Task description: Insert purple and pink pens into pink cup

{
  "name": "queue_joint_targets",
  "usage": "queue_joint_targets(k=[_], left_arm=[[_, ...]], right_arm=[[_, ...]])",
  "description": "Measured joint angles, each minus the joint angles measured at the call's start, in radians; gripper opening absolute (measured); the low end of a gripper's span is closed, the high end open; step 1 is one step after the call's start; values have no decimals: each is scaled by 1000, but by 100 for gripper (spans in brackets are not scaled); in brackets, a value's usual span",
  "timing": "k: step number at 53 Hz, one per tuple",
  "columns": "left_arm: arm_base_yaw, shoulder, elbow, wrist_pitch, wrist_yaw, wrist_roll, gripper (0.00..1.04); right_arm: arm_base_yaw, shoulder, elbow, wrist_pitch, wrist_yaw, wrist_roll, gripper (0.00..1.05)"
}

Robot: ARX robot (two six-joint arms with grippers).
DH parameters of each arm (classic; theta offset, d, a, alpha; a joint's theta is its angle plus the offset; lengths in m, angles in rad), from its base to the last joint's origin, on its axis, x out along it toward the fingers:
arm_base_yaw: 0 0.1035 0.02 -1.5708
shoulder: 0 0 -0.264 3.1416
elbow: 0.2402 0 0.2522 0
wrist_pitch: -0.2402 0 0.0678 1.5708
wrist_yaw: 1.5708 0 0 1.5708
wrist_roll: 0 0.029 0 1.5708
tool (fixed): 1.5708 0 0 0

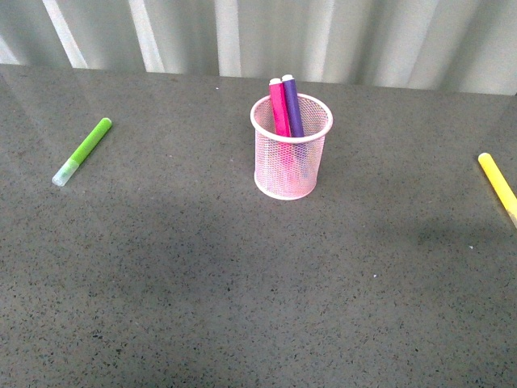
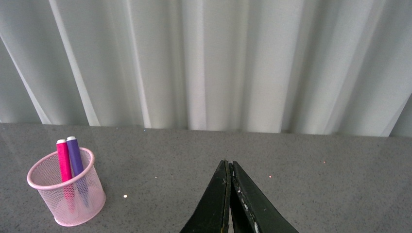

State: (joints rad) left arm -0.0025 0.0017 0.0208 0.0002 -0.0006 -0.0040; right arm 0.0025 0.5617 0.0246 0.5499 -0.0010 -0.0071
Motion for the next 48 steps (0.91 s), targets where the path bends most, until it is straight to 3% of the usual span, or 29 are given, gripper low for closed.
queue_joint_targets(k=[19, 48], left_arm=[[0, 0, 0, 0, 0, 0, 98], [0, 0, 0, 0, 0, 0, 98]], right_arm=[[0, -209, -2, -195, 0, 0, 3], [0, -385, -2, -369, 1, 4, 3]])
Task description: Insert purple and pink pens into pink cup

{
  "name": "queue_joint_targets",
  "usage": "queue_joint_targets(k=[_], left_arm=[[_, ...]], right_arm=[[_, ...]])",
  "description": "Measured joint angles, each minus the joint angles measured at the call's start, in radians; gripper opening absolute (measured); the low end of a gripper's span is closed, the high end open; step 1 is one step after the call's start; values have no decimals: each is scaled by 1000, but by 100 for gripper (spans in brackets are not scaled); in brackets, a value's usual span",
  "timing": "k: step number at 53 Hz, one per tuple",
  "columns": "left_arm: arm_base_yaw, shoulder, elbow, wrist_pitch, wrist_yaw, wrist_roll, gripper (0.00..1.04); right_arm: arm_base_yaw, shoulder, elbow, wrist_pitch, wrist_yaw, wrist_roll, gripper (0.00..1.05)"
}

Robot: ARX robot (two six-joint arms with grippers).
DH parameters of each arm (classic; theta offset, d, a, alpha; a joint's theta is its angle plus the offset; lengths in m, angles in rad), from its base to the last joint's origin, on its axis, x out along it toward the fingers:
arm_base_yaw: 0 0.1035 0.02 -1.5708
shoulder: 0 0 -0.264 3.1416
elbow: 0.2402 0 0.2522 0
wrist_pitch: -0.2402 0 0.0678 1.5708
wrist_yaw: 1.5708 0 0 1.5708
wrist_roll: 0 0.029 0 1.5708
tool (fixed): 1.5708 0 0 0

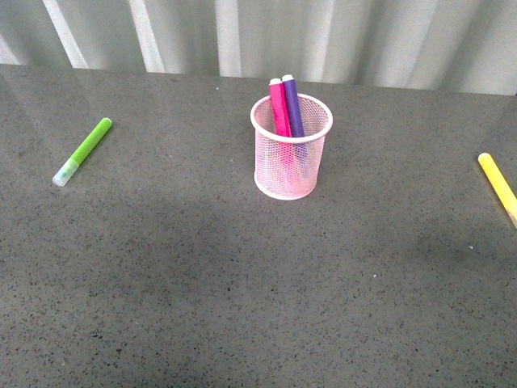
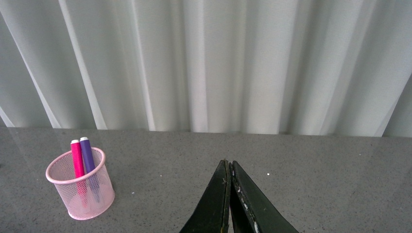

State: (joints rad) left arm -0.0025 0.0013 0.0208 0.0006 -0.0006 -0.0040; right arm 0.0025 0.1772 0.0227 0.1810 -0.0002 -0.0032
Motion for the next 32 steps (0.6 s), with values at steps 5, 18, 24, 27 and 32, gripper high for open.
queue_joint_targets(k=[5, 18, 24, 27, 32], left_arm=[[0, 0, 0, 0, 0, 0, 98], [0, 0, 0, 0, 0, 0, 98], [0, 0, 0, 0, 0, 0, 98], [0, 0, 0, 0, 0, 0, 98], [0, 0, 0, 0, 0, 0, 98]], right_arm=[[0, -130, 0, -166, 1, 0, 3], [0, -173, 0, -179, 2, 0, 3], [0, -173, 0, -179, 2, 0, 4], [0, -173, 0, -179, 2, 0, 12], [0, -173, 0, -179, 2, 0, 28]])
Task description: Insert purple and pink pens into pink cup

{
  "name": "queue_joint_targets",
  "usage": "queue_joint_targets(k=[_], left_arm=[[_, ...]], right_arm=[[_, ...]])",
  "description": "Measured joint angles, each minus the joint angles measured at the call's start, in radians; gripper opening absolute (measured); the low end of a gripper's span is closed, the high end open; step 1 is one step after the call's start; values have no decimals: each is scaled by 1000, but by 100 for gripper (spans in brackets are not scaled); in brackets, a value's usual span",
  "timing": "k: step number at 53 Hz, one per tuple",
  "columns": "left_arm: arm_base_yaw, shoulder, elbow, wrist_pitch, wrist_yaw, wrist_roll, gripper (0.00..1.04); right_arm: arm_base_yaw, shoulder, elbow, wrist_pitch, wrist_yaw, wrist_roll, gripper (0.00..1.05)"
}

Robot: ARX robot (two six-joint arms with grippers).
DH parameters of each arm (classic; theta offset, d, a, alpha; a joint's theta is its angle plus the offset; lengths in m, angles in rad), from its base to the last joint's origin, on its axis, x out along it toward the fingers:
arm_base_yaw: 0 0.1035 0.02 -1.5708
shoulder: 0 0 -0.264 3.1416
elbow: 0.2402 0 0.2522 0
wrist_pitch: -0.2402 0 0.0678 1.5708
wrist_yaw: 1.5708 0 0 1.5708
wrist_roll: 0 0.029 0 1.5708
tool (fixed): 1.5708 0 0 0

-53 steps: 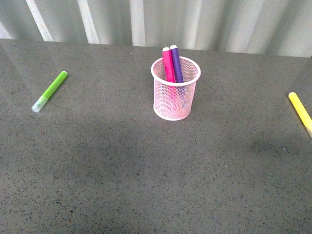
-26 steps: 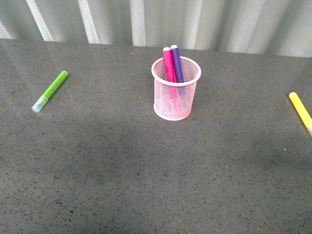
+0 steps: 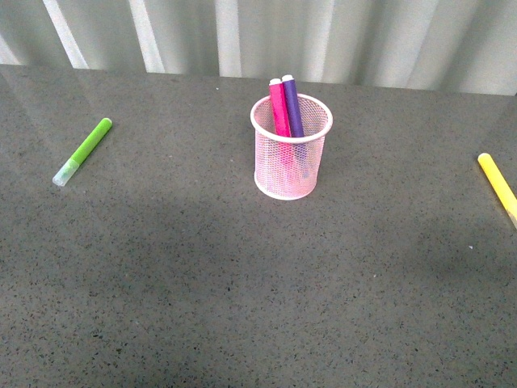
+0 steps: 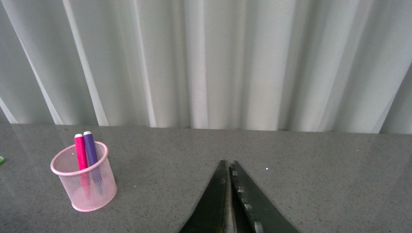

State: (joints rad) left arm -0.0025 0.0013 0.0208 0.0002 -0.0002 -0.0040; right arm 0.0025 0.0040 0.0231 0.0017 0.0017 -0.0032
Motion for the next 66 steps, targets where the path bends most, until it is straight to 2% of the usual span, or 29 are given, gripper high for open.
queue_joint_targets(k=[16, 19, 21, 66], left_arm=[[0, 0, 0, 0, 0, 0, 98], [0, 0, 0, 0, 0, 0, 98], [0, 0, 0, 0, 0, 0, 98], [0, 0, 0, 0, 0, 0, 98]], right_arm=[[0, 0, 0, 0, 0, 0, 81], [0, 0, 0, 0, 0, 0, 95], [0, 0, 0, 0, 0, 1, 99], [0, 0, 0, 0, 0, 1, 98]])
